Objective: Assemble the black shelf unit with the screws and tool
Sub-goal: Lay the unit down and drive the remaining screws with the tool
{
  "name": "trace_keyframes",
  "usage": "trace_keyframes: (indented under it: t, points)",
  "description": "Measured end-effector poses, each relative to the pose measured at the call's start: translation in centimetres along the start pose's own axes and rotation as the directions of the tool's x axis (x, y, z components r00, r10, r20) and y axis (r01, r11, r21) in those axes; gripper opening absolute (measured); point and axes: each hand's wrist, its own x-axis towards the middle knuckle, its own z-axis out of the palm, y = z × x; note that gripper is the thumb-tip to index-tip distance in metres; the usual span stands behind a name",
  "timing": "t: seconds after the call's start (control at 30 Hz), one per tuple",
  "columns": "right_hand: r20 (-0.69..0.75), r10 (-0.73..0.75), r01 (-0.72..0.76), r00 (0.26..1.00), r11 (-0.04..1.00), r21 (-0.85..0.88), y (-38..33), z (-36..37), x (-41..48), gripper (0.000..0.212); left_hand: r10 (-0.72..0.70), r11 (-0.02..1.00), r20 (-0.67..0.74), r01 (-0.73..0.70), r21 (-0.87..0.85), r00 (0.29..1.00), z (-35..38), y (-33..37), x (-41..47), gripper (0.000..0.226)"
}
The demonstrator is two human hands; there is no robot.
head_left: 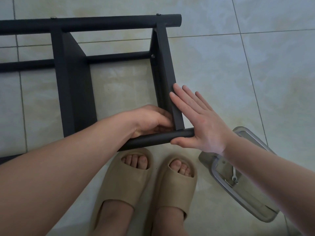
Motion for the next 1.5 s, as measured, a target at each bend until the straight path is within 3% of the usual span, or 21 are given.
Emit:
trace_keyframes:
  t: [0.23, 0.4, 0.8, 1.5]
  points:
    - [0.004, -0.001, 0.001, 1.0, 1.0, 0.006, 0.03, 0.03, -0.01, 0.105, -0.03, 0.998, 0.07, 0.034, -0.052, 0.997, 0.01, 0.34, -0.39, 0.028]
    - [-0.004, 0.0, 0.0, 1.0, 1.0, 0.017, 0.02, 0.04, -0.02, 0.105, -0.008, 0.999, -0.013, 0.008, 0.04, 1.0, 0.44, 0.43, -0.35, 0.012]
    - [-0.075, -0.037, 0.031, 0.996, 0.996, -0.079, -0.32, 0.45, -0.03, 0.107, -0.02, 0.994, -0.014, 0.021, 0.107, 1.0, 0.45, 0.27, -0.78, 0.013]
    - [-0.011, 0.006, -0.006, 1.0, 1.0, 0.003, -0.5, 0.31, -0.13, 0.107, -0.019, 0.999, -0.051, 0.021, 0.028, 0.999, 0.31, -0.23, -0.46, 0.015]
